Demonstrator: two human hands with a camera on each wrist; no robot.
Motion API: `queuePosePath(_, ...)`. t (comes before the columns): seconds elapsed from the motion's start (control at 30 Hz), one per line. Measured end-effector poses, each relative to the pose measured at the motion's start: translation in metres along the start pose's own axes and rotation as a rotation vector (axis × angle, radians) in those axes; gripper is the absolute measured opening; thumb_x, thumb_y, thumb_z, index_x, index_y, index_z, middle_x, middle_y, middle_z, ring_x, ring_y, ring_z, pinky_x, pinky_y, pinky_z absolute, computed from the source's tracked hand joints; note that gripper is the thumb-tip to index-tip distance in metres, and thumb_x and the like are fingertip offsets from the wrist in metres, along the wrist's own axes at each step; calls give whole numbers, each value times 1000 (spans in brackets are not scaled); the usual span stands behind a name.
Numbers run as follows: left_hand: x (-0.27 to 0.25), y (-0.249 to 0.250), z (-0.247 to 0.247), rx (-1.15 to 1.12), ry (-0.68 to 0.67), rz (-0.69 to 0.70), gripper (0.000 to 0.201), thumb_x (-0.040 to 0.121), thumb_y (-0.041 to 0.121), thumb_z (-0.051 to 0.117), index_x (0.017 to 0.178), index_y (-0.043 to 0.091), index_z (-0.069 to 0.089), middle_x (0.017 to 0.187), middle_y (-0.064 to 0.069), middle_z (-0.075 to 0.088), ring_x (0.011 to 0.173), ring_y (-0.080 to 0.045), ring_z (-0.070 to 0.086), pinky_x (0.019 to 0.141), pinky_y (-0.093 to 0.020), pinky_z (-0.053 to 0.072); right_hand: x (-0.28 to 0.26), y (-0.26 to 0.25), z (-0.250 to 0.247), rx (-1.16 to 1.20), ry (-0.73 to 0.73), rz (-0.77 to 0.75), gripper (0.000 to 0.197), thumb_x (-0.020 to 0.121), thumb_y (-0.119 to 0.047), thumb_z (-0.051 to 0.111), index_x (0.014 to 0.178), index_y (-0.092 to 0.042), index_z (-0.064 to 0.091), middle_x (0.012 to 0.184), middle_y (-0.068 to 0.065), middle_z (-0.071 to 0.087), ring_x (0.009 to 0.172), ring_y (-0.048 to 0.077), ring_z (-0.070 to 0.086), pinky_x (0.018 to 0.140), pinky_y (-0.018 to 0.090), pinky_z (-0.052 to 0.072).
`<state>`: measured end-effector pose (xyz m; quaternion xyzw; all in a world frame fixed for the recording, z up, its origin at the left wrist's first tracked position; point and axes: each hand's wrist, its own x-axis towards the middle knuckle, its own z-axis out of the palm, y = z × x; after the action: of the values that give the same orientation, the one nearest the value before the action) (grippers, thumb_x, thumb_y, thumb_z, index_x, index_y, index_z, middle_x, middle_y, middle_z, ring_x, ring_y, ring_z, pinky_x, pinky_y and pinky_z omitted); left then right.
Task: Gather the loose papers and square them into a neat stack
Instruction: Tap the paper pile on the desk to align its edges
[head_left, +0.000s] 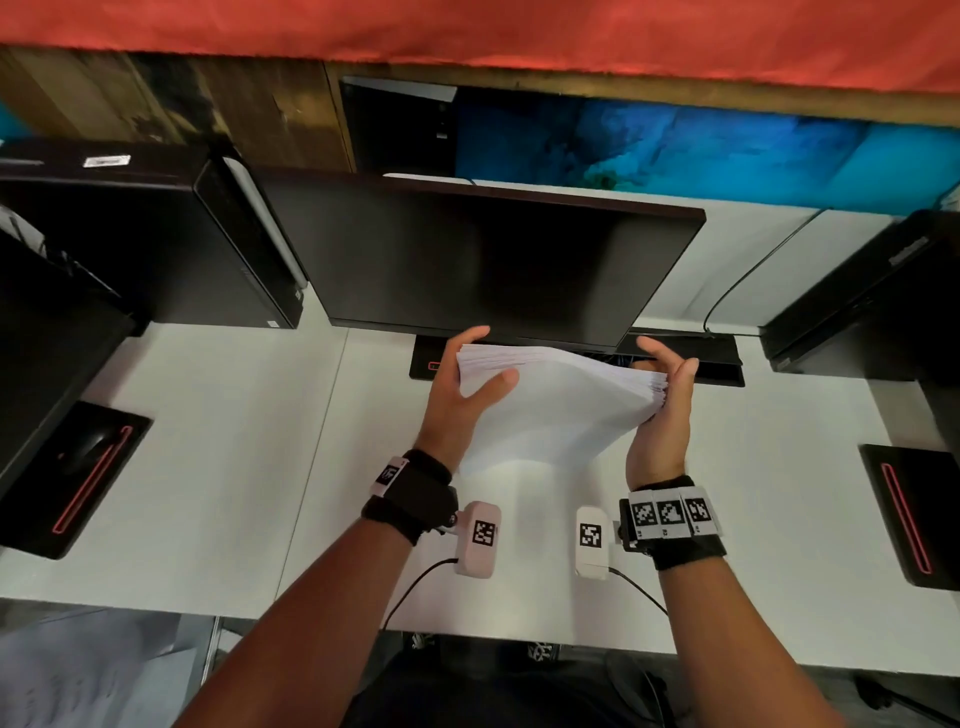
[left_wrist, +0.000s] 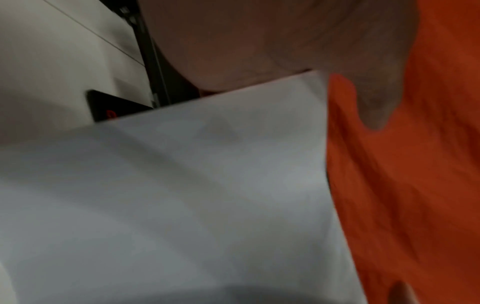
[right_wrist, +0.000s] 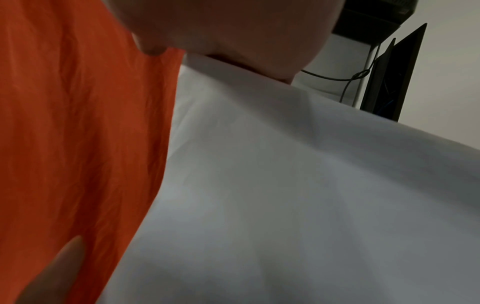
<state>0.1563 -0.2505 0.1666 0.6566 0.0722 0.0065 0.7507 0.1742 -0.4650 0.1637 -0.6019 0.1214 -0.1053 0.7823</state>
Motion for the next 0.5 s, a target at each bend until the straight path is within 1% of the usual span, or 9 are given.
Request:
queuePosePath(0.03,1,3,4,8,48,-17,53,83,43,72,133,39,55,132,13,58,125,-8,57,107,-32,47,0,1,0,9,-1,-4,69,102,-56,27,135,-4,57,84,-6,57,76,4,60,74,16,49)
queuePosePath(0.1,3,5,10,8,119,-52,51,91,46,65,140,39,54,132,21,56,127,-2,54,110,-33,44,1,1,1,7,-13,-2,63,108,-50,24,135,-4,57,86,-3,58,78,6,61,74,16,50)
queuePosePath(0.17,5,5,11,33,130,-48,56,95,47,60,149,39,47,141,19,54,134,-5,51,114,-34,42,1,0,3,7,-28,14,68,104,-58,29,136,-5,57,90,-1,60,82,8,62,75,16,51)
queuePosePath(0.27,8,2,8,59,138,-33,60,102,40,52,159,36,33,160,15,37,147,-4,33,117,-23,28,4,-4,3,-7,-9,39,80,89,-68,36,136,-7,58,89,-4,63,84,7,64,77,17,51)
queuePosePath(0.3,8,1,6,53,124,-46,59,105,41,47,160,35,29,162,17,32,148,-2,29,119,-23,24,5,-5,2,-3,-11,45,80,88,-67,36,136,-6,58,87,-5,63,83,7,64,78,17,51)
queuePosePath(0.37,10,-1,4,-5,75,-80,59,103,57,35,159,39,30,164,17,29,151,-5,26,127,-34,18,5,-3,0,8,-37,64,81,89,-68,35,136,-6,58,87,-3,63,84,9,64,80,20,52)
queuePosePath(0.4,11,-2,2,-80,63,-103,61,101,63,29,157,41,35,164,11,35,152,-9,30,128,-39,19,5,-2,-2,6,-53,77,82,90,-68,32,136,-6,58,92,0,64,87,11,65,82,21,52)
queuePosePath(0.43,12,-4,1,-161,81,-134,58,103,62,24,154,40,41,159,8,46,149,-11,39,127,-41,22,6,0,-3,4,-61,87,82,93,-67,28,136,-4,58,96,2,66,90,11,67,83,22,52)
queuePosePath(0.5,13,-5,-1,-222,136,-182,51,110,47,22,150,34,50,136,18,66,133,-3,56,123,-37,32,6,2,-5,2,-44,101,79,103,-60,16,135,-1,58,101,1,70,95,9,68,84,21,51)
